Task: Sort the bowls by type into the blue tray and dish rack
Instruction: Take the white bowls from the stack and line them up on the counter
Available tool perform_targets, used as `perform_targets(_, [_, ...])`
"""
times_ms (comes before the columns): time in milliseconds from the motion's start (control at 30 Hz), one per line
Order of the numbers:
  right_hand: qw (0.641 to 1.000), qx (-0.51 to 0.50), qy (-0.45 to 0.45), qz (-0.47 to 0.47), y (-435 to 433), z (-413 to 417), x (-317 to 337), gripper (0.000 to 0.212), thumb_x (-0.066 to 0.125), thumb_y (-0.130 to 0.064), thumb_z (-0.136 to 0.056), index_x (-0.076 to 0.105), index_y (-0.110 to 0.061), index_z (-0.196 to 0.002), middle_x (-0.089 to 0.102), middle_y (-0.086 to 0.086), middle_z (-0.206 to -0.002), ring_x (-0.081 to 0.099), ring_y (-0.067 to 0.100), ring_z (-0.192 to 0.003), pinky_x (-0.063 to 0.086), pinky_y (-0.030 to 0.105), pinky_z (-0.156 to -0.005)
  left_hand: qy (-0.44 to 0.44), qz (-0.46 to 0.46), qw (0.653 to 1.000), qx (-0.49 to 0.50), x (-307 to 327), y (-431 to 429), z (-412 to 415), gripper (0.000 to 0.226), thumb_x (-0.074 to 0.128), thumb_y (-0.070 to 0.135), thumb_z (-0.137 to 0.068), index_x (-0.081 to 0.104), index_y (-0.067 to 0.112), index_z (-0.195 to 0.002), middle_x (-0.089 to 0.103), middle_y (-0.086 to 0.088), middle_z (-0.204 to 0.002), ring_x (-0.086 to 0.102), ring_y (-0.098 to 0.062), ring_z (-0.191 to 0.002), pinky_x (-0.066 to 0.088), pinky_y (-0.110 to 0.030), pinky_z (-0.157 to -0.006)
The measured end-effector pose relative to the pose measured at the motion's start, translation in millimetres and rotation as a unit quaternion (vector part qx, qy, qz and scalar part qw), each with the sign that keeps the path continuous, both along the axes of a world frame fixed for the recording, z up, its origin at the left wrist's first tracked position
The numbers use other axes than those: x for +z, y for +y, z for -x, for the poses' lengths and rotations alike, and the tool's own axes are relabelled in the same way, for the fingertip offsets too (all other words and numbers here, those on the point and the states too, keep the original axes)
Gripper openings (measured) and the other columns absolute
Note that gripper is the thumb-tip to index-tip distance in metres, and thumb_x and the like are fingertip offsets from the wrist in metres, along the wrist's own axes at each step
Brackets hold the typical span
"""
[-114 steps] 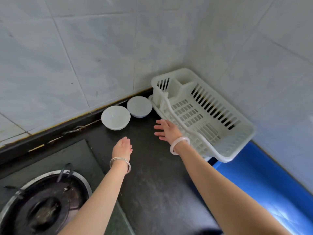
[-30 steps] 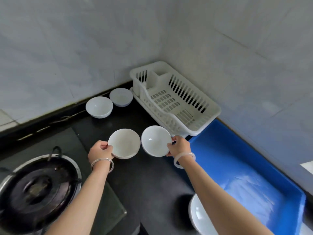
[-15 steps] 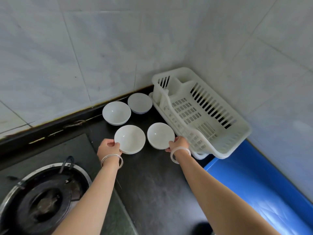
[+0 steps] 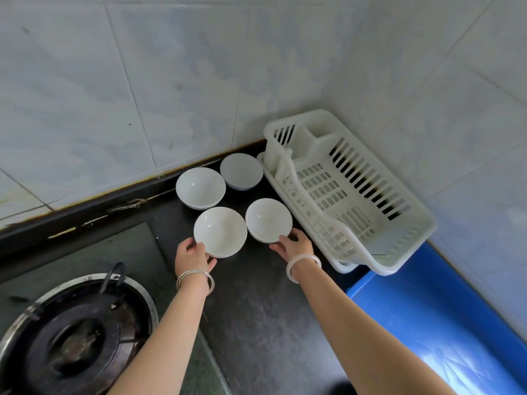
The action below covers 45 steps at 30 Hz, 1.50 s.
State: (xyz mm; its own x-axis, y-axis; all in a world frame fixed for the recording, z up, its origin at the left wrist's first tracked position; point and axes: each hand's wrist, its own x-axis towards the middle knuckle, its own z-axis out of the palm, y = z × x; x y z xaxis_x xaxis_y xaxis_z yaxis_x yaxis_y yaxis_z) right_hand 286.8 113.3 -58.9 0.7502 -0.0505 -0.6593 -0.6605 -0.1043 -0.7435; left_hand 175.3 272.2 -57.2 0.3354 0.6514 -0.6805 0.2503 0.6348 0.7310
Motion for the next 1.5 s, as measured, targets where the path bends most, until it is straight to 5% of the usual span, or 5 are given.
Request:
perform_targets(767, [0.999,0.015,0.01,-0.035,32,-23,2,0.052,0.055,-0.005,-0.089,0.039,-0.015,-0.139,0.058,0.019,-0.123,0.066,0.02,-0.078,0.054,0.026,-0.063,-0.019,0.06,0.997,0.048,1,-6,-4,0.03,0.051,0.006,-0.091,0.053,0.009,-0.121,0.058,-0.017,-0.12,0.062,-0.035,-0.105,0.054,-0.035,-0.071])
perform_targets(900, [0.998,0.046,0.032,-0.038,28,-20,8,0.053,0.052,-0.015,-0.093,0.035,-0.019,-0.142,0.055,0.016,-0.13,0.064,0.026,-0.1,0.053,0.032,-0.076,-0.026,0.045,0.998,0.044,-1,-8,-4,0.034,0.049,0.003,-0.091,0.053,0.009,-0.124,0.059,-0.014,-0.122,0.06,-0.031,-0.108,0.054,-0.037,-0.079])
perform_targets(1100, [0.992,0.113,0.039,-0.027,10,-10,24,0.045,0.046,-0.023,-0.097,0.037,-0.018,-0.14,0.052,0.009,-0.136,0.058,0.029,-0.114,0.048,0.034,-0.086,0.01,-0.078,0.994,-0.08,-2,-20,6,0.037,0.045,0.011,-0.093,0.05,0.008,-0.13,0.056,-0.012,-0.131,0.057,-0.029,-0.115,0.048,-0.043,-0.099])
perform_targets(1267, [0.981,0.19,-0.034,0.019,-40,19,47,0.03,0.042,-0.028,-0.098,0.053,-0.018,-0.124,0.064,0.002,-0.11,0.064,0.018,-0.092,0.05,0.028,-0.079,0.033,-0.122,0.976,-0.178,2,-46,28,0.049,0.047,0.017,-0.093,0.036,0.009,-0.14,0.048,-0.013,-0.14,0.047,-0.031,-0.128,0.038,-0.047,-0.108])
perform_targets(1500, [0.96,0.215,-0.115,0.135,-170,99,71,0.019,0.044,-0.026,-0.096,0.062,-0.025,-0.099,0.069,-0.005,-0.089,0.066,0.014,-0.076,0.048,0.023,-0.069,-0.01,-0.094,0.95,-0.298,16,-142,71,0.035,0.048,0.009,-0.093,0.053,0.007,-0.128,0.06,-0.012,-0.125,0.06,-0.022,-0.1,0.046,-0.036,-0.098])
